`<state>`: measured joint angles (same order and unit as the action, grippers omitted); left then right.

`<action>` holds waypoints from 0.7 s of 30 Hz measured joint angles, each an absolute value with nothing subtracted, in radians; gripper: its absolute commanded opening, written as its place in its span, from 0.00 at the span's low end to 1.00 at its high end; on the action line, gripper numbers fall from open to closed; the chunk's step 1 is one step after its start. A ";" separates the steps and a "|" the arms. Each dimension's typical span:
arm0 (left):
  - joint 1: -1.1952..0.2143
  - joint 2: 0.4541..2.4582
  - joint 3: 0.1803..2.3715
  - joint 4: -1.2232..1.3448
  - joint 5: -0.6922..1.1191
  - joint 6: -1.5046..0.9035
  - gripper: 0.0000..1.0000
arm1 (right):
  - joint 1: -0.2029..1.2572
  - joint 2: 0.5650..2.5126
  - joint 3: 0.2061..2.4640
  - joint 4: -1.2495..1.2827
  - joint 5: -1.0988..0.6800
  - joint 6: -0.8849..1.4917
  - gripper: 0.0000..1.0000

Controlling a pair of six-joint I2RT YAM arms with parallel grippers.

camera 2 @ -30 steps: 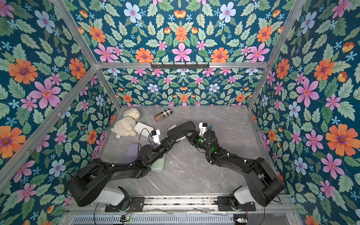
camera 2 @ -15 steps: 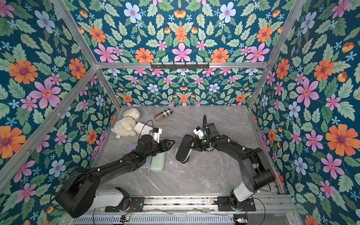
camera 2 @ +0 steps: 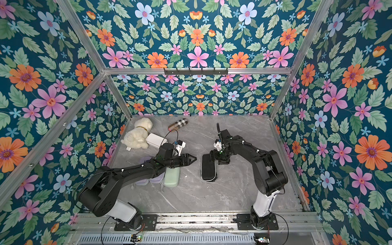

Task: Put umbrellas into zippered umbrella sleeves
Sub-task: Place the umbrella sleeve at the center of the board, then adjust the umbrella sleeve at the center of the board.

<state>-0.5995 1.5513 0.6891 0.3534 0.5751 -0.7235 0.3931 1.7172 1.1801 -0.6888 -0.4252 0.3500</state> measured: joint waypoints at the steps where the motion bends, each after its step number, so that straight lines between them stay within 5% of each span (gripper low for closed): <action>1: -0.603 1.559 0.692 0.351 0.580 -0.724 0.64 | 0.400 1.682 1.160 -0.694 -0.404 0.373 0.70; 10: -0.713 1.646 0.696 0.384 0.637 -0.786 0.58 | 0.528 1.440 0.887 -0.615 -0.371 0.722 0.64; 21: -0.738 1.736 0.696 0.482 0.680 -0.843 0.43 | 0.532 1.516 0.890 -0.470 -0.440 0.834 0.60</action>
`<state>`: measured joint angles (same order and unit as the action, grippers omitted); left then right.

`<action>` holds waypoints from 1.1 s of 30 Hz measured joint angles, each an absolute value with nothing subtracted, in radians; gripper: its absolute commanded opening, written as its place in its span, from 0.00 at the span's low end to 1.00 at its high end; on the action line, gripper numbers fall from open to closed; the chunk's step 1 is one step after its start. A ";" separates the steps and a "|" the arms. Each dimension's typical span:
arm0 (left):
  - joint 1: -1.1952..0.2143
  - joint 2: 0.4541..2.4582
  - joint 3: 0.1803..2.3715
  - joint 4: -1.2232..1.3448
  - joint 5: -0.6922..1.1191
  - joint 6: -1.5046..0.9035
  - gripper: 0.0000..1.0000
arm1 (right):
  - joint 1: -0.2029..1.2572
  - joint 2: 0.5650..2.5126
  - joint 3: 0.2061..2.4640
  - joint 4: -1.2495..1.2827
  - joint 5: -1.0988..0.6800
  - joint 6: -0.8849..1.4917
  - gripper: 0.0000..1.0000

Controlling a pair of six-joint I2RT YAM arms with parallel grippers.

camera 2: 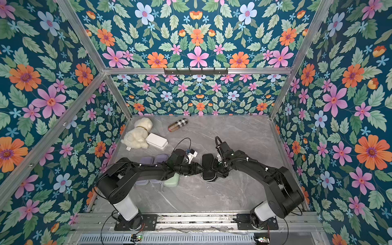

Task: Put umbrellas into zippered umbrella sleeves
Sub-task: Adjust the umbrella sleeve at the center of the board.

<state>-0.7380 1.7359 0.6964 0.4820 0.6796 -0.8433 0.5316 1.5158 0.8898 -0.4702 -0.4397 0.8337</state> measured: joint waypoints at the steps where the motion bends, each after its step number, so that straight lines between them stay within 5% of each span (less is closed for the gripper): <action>1: -0.739 1.741 0.695 0.488 0.682 -0.851 0.42 | 0.531 1.524 0.891 -0.468 -0.444 0.834 0.60; 7: -0.744 1.763 0.687 0.530 0.687 -0.870 0.36 | 0.531 1.539 0.887 -0.453 -0.454 0.833 0.60; 16: -0.758 1.829 0.686 0.664 0.657 -0.910 0.35 | 0.555 1.660 0.863 -0.370 -0.520 0.881 0.74; 18: -0.758 1.838 0.681 0.695 0.648 -0.915 0.35 | 0.559 1.662 0.863 -0.363 -0.517 0.895 0.69; 22: -0.759 1.846 0.676 0.718 0.638 -0.909 0.34 | 0.561 1.665 0.841 -0.285 -0.533 0.938 0.34; 23: -0.759 1.845 0.675 0.718 0.634 -0.909 0.35 | 0.559 1.668 0.834 -0.260 -0.545 0.939 0.32; 33: -0.754 1.797 0.704 0.580 0.623 -0.817 0.54 | 0.494 1.525 0.761 -0.237 -0.632 0.885 0.73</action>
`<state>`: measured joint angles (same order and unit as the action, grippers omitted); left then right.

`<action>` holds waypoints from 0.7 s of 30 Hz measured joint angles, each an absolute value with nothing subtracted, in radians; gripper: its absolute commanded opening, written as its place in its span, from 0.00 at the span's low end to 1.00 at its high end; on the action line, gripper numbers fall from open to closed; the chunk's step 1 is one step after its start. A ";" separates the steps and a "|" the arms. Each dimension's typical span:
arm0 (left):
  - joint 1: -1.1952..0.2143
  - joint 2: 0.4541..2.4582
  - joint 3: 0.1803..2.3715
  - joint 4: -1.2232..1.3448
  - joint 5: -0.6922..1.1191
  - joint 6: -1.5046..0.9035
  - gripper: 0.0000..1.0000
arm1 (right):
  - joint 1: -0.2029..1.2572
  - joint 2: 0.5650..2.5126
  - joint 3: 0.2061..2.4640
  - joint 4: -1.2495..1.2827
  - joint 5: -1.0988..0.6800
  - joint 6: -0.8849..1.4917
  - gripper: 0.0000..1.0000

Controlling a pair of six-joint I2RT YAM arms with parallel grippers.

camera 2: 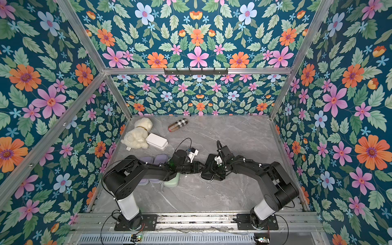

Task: Put umbrellas into zippered umbrella sleeves
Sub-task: Adjust the umbrella sleeve at the center of the board, then pick up the umbrella sleeve at the center of the board.

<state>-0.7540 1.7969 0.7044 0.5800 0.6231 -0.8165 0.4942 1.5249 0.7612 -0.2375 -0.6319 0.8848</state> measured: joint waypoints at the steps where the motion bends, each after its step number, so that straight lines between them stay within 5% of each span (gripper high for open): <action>1: -0.750 1.790 0.707 0.533 0.632 -0.803 0.55 | 0.483 1.496 0.762 -0.257 -0.636 0.875 0.76; 12: -0.735 1.761 0.765 0.344 0.676 -0.749 0.59 | 0.360 1.395 0.736 -0.364 -0.642 0.756 0.82; 21: -0.735 1.819 0.803 0.348 0.696 -0.735 0.42 | 0.353 1.542 0.751 -0.220 -0.689 0.649 0.72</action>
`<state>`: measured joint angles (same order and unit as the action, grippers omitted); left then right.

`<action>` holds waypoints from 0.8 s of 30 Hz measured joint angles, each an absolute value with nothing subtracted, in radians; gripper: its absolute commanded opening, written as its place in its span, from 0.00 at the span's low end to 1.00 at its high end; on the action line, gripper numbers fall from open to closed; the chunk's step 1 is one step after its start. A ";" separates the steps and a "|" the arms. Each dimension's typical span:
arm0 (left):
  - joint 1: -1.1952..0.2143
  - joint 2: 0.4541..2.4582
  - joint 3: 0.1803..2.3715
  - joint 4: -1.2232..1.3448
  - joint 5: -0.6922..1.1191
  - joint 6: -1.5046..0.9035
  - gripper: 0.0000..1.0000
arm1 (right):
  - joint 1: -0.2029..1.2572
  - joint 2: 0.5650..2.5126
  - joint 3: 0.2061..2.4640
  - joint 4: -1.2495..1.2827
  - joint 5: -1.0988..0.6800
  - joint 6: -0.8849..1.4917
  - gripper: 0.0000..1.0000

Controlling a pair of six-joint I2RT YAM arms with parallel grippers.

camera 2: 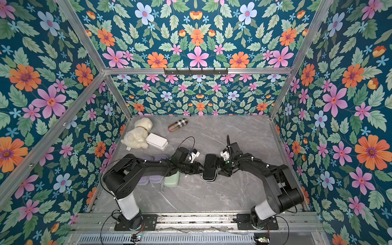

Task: Put umbrellas into zippered umbrella sleeves
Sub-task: Pick up the umbrella sleeve at the center of the board.

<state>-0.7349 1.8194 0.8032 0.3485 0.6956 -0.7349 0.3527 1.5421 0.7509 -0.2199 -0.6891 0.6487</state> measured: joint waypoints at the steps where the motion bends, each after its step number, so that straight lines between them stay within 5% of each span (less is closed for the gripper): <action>1: -0.735 1.825 0.802 0.360 0.702 -0.735 0.40 | 0.352 1.547 0.741 -0.199 -0.703 0.638 0.70; 6: -0.735 1.854 0.774 0.457 0.736 -0.759 0.30 | 0.351 1.542 0.670 -0.104 -0.732 0.600 0.63; 10: -0.735 1.866 0.764 0.501 0.753 -0.772 0.24 | 0.351 1.557 0.635 -0.039 -0.736 0.601 0.73; 14: -0.736 1.870 0.766 0.501 0.762 -0.767 0.21 | 0.344 1.576 0.639 -0.025 -0.747 0.603 0.72; 24: -0.719 1.831 0.725 0.509 0.755 -0.782 0.57 | 0.342 1.554 0.545 0.179 -0.831 0.645 0.28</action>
<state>-0.7189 1.8305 0.7246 0.5091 0.7551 -0.7822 0.3420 1.5539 0.5449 0.1791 -0.8310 0.6445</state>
